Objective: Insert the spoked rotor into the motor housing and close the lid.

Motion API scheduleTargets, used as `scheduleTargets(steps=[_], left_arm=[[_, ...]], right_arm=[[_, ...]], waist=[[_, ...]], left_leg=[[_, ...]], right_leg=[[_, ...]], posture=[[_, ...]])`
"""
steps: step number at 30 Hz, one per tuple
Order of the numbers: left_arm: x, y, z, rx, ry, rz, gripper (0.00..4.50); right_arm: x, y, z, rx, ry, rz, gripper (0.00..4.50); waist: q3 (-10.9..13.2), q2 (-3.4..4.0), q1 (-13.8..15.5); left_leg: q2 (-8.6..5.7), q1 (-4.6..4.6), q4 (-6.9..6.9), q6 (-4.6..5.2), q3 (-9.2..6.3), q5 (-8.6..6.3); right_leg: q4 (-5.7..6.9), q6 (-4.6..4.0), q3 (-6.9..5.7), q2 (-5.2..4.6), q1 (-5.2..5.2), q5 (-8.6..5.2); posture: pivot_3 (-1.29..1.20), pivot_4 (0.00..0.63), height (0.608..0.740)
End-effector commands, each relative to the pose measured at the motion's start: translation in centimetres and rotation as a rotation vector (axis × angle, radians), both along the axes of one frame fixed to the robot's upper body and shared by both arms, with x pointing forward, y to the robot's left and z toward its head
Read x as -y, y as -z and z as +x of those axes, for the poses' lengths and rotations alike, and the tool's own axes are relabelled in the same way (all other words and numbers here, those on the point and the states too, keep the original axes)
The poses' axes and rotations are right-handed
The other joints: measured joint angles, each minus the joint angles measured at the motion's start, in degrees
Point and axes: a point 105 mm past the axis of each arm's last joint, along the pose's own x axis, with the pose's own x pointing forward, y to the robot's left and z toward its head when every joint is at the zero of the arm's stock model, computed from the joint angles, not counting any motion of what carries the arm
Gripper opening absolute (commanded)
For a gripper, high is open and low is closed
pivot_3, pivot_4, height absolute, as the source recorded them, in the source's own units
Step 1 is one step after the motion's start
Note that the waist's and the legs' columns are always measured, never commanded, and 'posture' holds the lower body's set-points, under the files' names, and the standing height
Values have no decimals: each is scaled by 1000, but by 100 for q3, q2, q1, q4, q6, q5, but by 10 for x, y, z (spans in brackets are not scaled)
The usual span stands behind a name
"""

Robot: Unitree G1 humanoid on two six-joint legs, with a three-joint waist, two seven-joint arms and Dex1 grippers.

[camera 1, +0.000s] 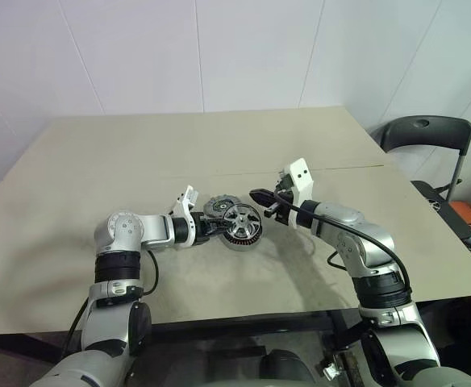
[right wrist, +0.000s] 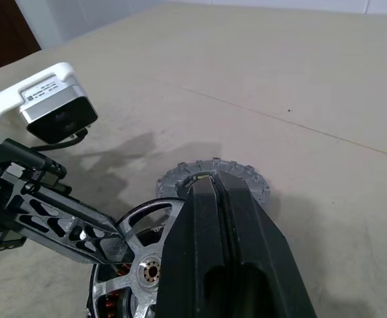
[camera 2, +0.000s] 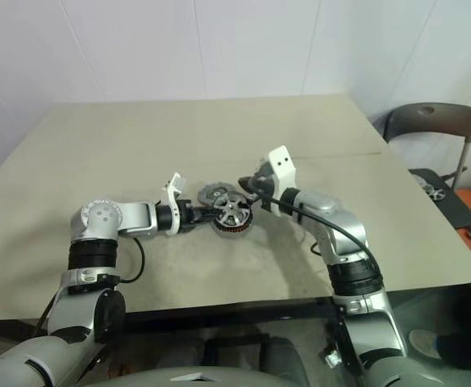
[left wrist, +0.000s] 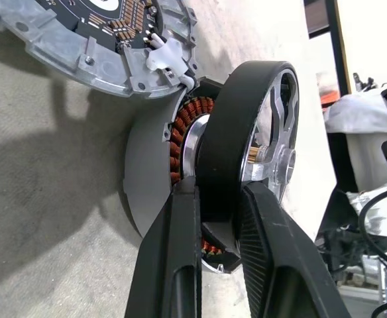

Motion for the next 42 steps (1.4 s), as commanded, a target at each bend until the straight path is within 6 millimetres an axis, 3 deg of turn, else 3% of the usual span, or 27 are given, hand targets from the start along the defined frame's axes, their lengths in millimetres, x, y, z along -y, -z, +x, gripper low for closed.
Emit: scheduleTargets(steps=[1,2,3,4,9,17,21,27,30,34,37,42], left_arm=[[3,-11,-2,68,29,4,519],[3,-12,-3,76,34,4,519],[4,-13,-4,85,40,4,1185],[4,-15,-5,94,49,-1,1356],[2,-16,-4,92,47,6,3032],[-18,-29,7,132,-24,-7,3032],[-38,-64,13,246,-45,-71,3032],[-64,-107,1,425,16,-123,3032],[-91,-109,8,453,-58,-68,3032],[-110,-92,24,460,-194,18,3032],[-110,-79,34,485,-285,72,3032],[-94,-84,26,535,-264,-6,3032]], right_arm=[[-3,-14,1,61,-11,6,0],[-3,-14,1,61,-10,6,0],[-4,-13,1,60,-9,4,0],[-4,-13,1,60,-9,4,0],[-5,-12,2,57,-7,4,0],[-1,-9,1,49,0,1,0],[-3,-15,1,38,-8,48,0],[-4,-18,-2,26,-40,65,0],[-8,-19,-5,16,-70,78,0],[-20,-23,-23,33,-196,73,0],[-23,-19,-28,58,-239,6,0],[-29,-15,-26,90,-271,-40,0]], waist=[[0,0,1],[0,0,0],[0,0,2],[0,0,1],[0,0,1],[0,0,-18],[0,0,-20],[1,2,-15],[1,2,-18],[2,5,-4],[1,2,17],[0,0,0]], left_leg=[[0,0,0,0,0,0],[0,0,-1,0,0,0],[0,0,-1,0,1,0],[0,-1,-2,0,1,0],[0,-1,-2,0,0,0],[0,0,-1,0,-1,0],[0,0,-1,0,-2,1],[0,0,-2,-1,0,0],[0,0,-5,-1,-1,0],[0,0,-10,-2,-2,-1],[0,0,-11,-1,-1,-1],[-1,-5,-10,-1,6,-1]], right_leg=[[-1,0,0,0,0,0],[-2,0,0,0,0,0],[-3,0,0,0,0,0],[-4,0,0,0,0,0],[-3,-1,0,0,0,0],[0,0,0,2,-2,0],[1,0,0,4,-4,0],[-7,-1,1,1,-2,-1],[-10,-2,1,-1,-2,-1],[-10,-2,1,-1,-5,-1],[-12,-1,1,-5,-3,-1],[-19,0,-3,-13,-4,1]], posture=[[0,0,740],[0,0,740],[0,0,740],[0,0,740],[0,0,740],[0,0,740],[0,0,740],[0,0,740],[0,0,740],[0,0,740],[0,0,740],[0,0,740]])
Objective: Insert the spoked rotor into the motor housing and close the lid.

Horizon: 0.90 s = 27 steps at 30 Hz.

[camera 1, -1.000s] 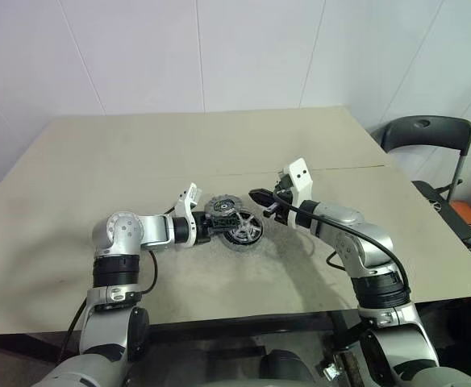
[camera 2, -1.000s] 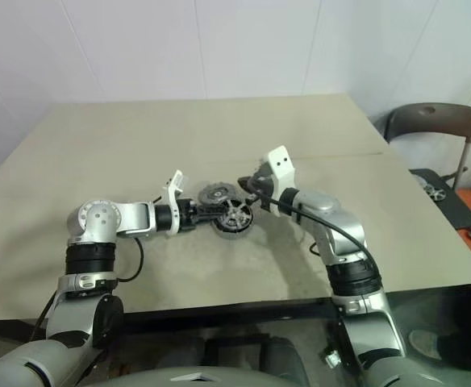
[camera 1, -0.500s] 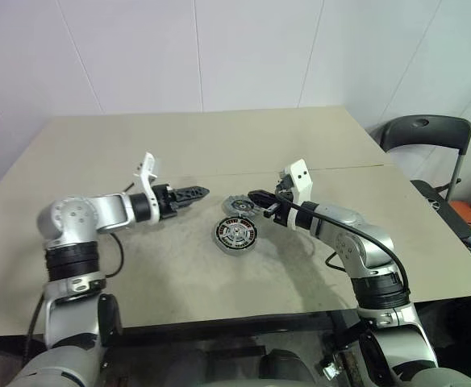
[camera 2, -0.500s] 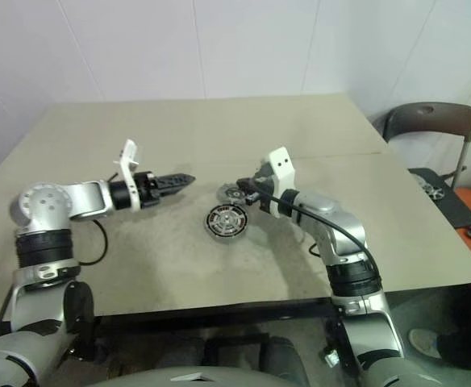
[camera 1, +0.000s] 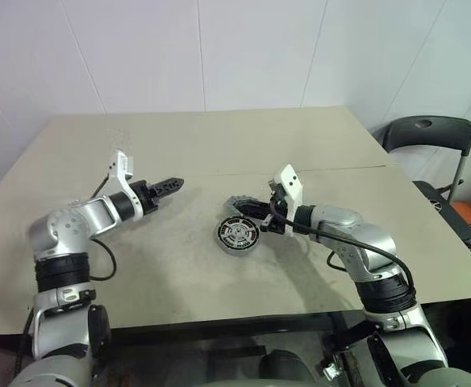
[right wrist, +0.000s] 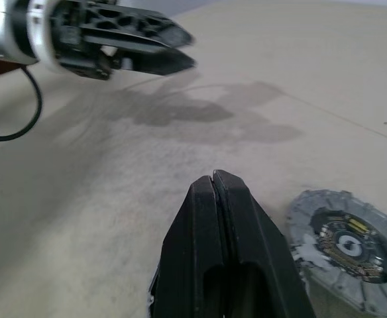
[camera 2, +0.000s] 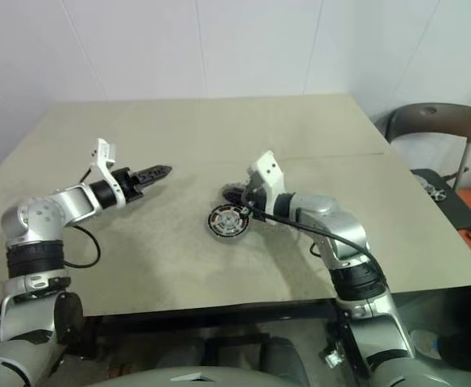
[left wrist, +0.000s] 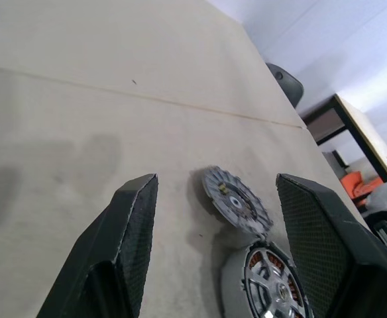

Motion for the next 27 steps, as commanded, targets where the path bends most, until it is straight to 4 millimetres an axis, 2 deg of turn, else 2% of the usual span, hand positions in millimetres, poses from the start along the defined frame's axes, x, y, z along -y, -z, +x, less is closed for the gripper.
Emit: scheduleTargets(steps=[1,3,6,8,12,14,16,19,21,24,26,27], left_arm=[[4,-27,-2,126,5,-36,3032],[6,-26,-5,125,8,-44,3032],[6,-23,-7,117,-3,-57,3032],[6,-20,-7,107,-13,-47,3032],[10,-14,-9,89,-14,-49,3032],[11,-14,-10,87,-11,-50,3032],[9,-15,-9,86,-24,-51,3032],[7,-14,-8,82,-35,-49,3032],[7,-13,-9,79,-34,-44,3032],[9,-14,-9,80,-32,-50,3032],[9,-14,-8,81,-33,-52,3032],[9,-15,-8,82,-31,-53,3032]], right_arm=[[-6,-6,5,75,-12,-49,0],[-6,1,10,91,1,-99,0],[-12,6,11,71,-12,-85,0],[-16,19,9,30,-29,-89,0],[-12,80,8,-25,-24,-291,0],[-13,94,4,-60,-28,-299,0],[-12,98,4,-59,-22,-311,0],[-13,89,4,-54,-20,-265,0],[-16,71,4,-82,-19,-151,0],[-19,32,8,-114,-23,42,0],[-17,15,9,-95,-37,78,0],[-18,0,9,-50,-58,78,0]], waist=[[0,0,-13],[0,0,-12],[0,0,-15],[0,0,-11],[-3,-4,1],[-8,-8,-10],[-14,-17,-25],[-14,-16,-22],[-14,-16,-3],[-12,-15,-4],[-11,-13,-3],[-10,-12,-2]], left_leg=[[0,-1,-1,0,0,0],[0,-1,-1,0,-1,0],[0,0,1,0,-1,0],[0,0,4,0,-1,0],[0,1,12,0,-1,1],[-2,6,14,1,1,1],[-1,30,12,0,-1,0],[1,59,10,0,-7,0],[2,62,10,-1,-13,0],[2,56,10,-1,-15,0],[1,38,10,-1,-13,0],[1,37,10,-1,-13,0]], right_leg=[[1,0,-1,0,-1,0],[6,0,-2,0,-4,0],[11,-1,-4,0,-5,0],[14,0,-5,1,-5,0],[16,0,-9,1,1,0],[16,0,-8,0,6,0],[16,0,-10,1,28,0],[16,0,-20,0,48,0],[16,1,-28,0,41,1],[17,2,-30,0,41,2],[20,3,-29,-2,36,3],[20,3,-29,-3,34,3]], posture=[[0,0,740],[0,0,740],[0,0,740],[0,0,740],[0,0,740],[0,0,740],[0,0,740],[0,0,740],[0,0,740],[0,0,740],[0,0,740],[0,0,740]])
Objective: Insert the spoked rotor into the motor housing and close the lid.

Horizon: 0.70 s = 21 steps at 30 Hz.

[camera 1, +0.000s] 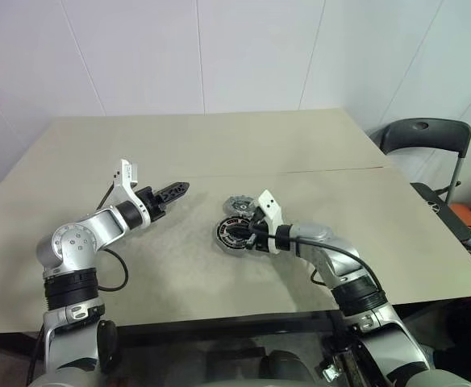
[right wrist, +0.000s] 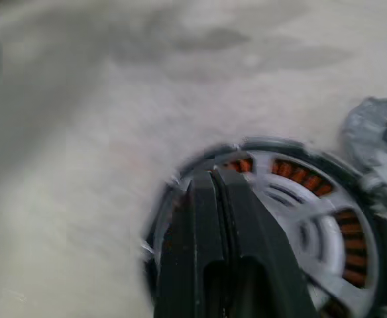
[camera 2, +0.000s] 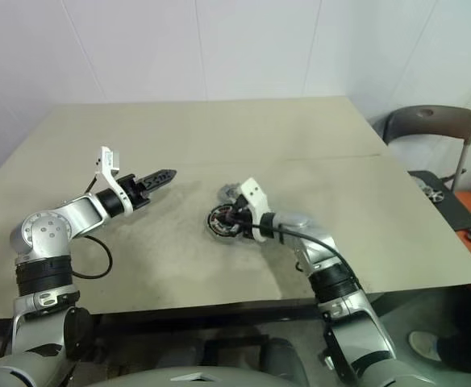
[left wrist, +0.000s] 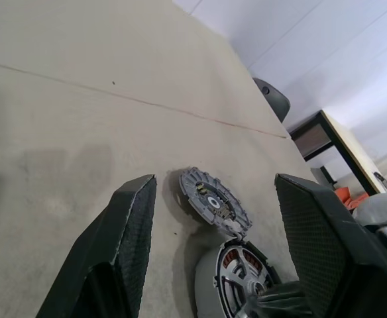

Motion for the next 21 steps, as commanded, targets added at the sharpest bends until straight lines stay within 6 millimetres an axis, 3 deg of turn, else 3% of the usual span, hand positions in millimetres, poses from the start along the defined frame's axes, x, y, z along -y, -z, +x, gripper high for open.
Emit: scheduleTargets(steps=[1,5,7,10,12,15,21], left_arm=[[1,-18,3,66,7,-5,3032],[1,-18,6,66,14,-11,3032],[3,-17,8,63,16,-11,3070],[9,-15,7,68,30,-13,3070],[13,-14,5,71,40,-5,3070],[20,-11,-5,73,85,2,3070],[36,2,-38,77,218,63,3070]], right_arm=[[-3,-65,4,189,-63,60,0],[-6,-93,5,381,-156,-109,0],[-6,-97,-5,503,-298,-213,384],[12,-70,-15,693,-549,-553,1251],[32,-51,-18,709,-688,-720,1876],[52,-40,-19,712,-839,-832,1876],[51,-34,-3,791,-937,-901,1876]], waist=[[4,6,1],[6,9,-2],[5,8,4],[6,9,26],[8,8,14],[9,6,-9],[14,3,-26]], left_leg=[[0,0,-1,0,1,0],[0,-14,-2,0,4,0],[0,-13,-4,0,2,0],[-2,-13,-4,0,2,0],[-3,-13,-4,2,3,-1],[-8,-15,-2,12,15,-7],[3,-8,-5,6,15,-2]], right_leg=[[-1,0,0,0,-2,0],[-1,-1,0,-1,-20,-1],[-3,-2,-3,-1,-19,-1],[-20,-1,-9,0,-18,-2],[-45,1,-13,0,-16,-1],[-67,18,-13,-3,12,9],[-45,20,-7,5,6,11]], posture=[[0,0,740],[0,0,740],[0,0,740],[0,0,740],[0,0,740],[0,0,740],[0,0,740]])
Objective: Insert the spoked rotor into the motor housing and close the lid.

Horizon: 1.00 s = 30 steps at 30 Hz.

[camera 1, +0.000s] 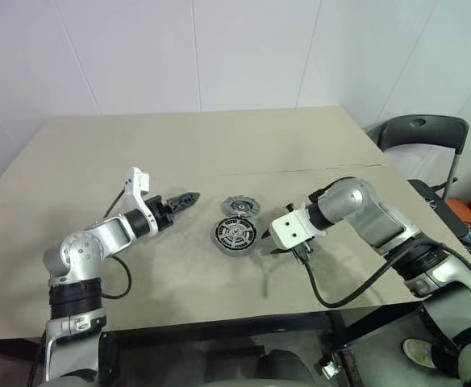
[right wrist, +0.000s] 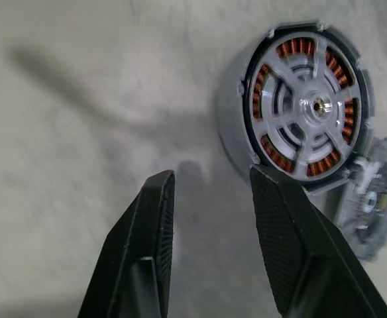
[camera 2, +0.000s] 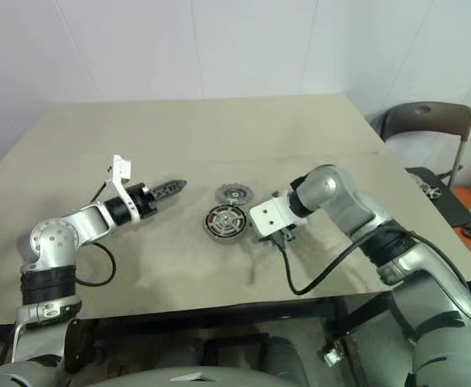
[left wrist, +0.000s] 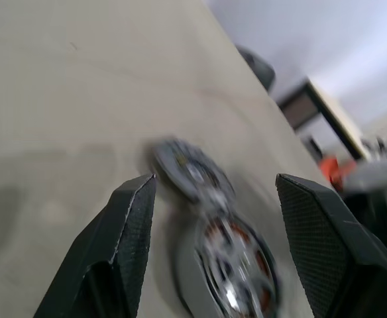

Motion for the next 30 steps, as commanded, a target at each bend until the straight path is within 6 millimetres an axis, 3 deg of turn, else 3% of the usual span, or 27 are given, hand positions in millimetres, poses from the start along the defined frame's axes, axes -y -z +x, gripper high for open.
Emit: scheduleTargets(steps=[1,5,11,25,28,30], left_arm=[[13,-7,-19,65,104,51,3070],[16,1,-36,113,167,155,3070],[11,2,-53,384,242,330,3070],[8,9,-46,437,251,355,3070],[8,11,-45,431,244,360,3070],[9,11,-44,426,236,356,3070]], right_arm=[[-9,-5,9,79,-85,-21,1876],[-22,-5,18,98,-119,-3,1876],[-31,5,22,117,-176,-39,1876],[-31,19,26,135,-194,-80,1876],[-31,21,22,139,-227,-81,1302],[-31,22,22,151,-241,-86,671]], waist=[[0,0,11],[2,3,15],[4,8,39],[10,23,31],[8,20,28],[8,22,9]], left_leg=[[2,2,0,-3,-4,2],[3,13,3,-5,-4,2],[2,12,-8,-6,1,1],[2,15,-12,-5,6,1],[2,15,-10,-5,6,1],[3,22,-10,-5,6,1]], right_leg=[[1,-1,0,2,1,0],[0,-6,0,1,9,2],[-8,-10,1,-8,-17,4],[1,-9,0,-9,-22,5],[4,-9,0,-9,-21,5],[5,-9,0,-8,-14,5]], posture=[[0,0,740],[0,0,740],[0,0,740],[0,0,740],[0,0,740],[0,0,740]])
